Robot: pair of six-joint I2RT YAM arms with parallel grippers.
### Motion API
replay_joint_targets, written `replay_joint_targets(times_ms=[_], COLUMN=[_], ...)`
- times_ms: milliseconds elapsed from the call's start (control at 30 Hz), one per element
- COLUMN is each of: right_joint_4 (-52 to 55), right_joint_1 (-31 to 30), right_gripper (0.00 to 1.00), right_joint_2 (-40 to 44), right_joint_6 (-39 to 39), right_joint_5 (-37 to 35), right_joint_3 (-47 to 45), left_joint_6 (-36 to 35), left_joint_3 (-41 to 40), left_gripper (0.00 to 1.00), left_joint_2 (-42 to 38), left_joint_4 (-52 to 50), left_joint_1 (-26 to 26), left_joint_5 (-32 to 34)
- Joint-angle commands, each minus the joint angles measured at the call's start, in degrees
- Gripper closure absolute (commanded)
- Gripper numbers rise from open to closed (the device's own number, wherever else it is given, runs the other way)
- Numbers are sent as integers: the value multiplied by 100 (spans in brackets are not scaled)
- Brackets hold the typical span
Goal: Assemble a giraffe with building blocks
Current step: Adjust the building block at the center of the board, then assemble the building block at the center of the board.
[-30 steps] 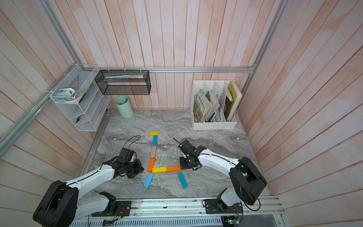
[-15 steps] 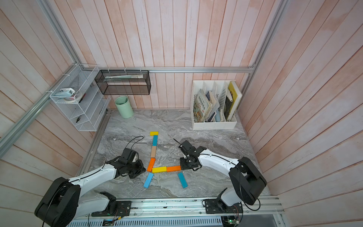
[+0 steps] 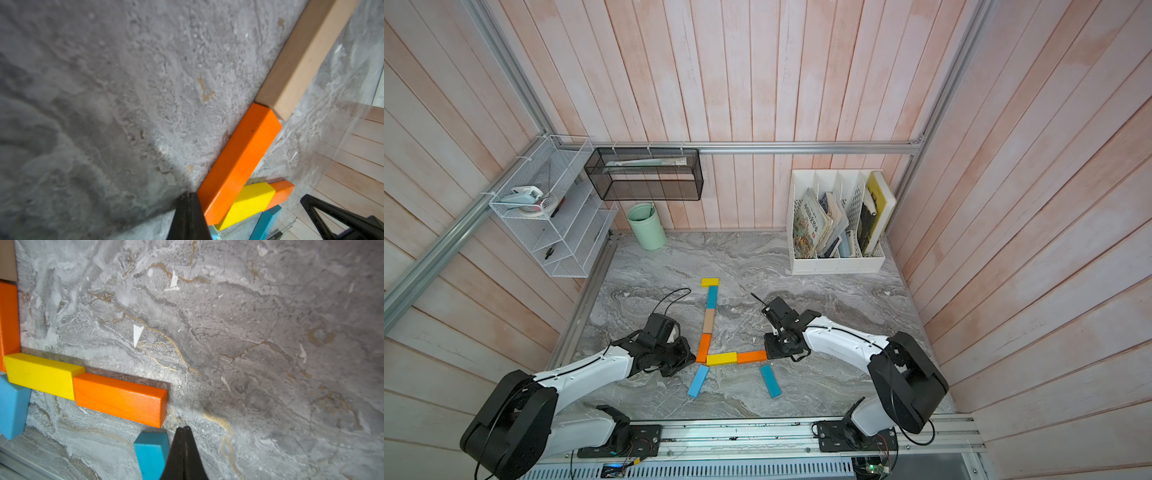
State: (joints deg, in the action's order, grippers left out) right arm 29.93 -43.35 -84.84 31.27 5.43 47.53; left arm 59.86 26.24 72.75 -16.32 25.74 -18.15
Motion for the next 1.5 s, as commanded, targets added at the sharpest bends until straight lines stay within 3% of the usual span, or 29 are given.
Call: replay_joint_targets(times_ms=[0,733,1067,1267,1333,1433,1467], right_joint_4=[-14,100,332,582,692,1051,1159], right_joint_1=[1,-78,-1288,-1404,-1404,-1535,-1612], right_gripper=[100,100,100,100,77,70,68], right_joint_2=[2,349,177,405,665,917,949], right_joint_6=[-24,-16,250,568,703,875,913], right_joint_5=[-29,-195,-378,-659,-665,-770,-764], right_joint_3=[-86,67,748,490,354,262,234], left_joint_6=[71,113,160,59,114,260,312], left_joint_3=[26,39,-178,-273,-392,-555,-621], left_gripper=[100,100,100,100,100,100,94], left_joint_2=[80,67,-751,-1338,-1584,-2080,-2293], left_joint_4=[49,-26,-416,-948,-1072,-1279,-1288], left_joint_1=[42,89,-7,7,40,139,210], left_joint_5=[-48,-3,242,232,143,61,11])
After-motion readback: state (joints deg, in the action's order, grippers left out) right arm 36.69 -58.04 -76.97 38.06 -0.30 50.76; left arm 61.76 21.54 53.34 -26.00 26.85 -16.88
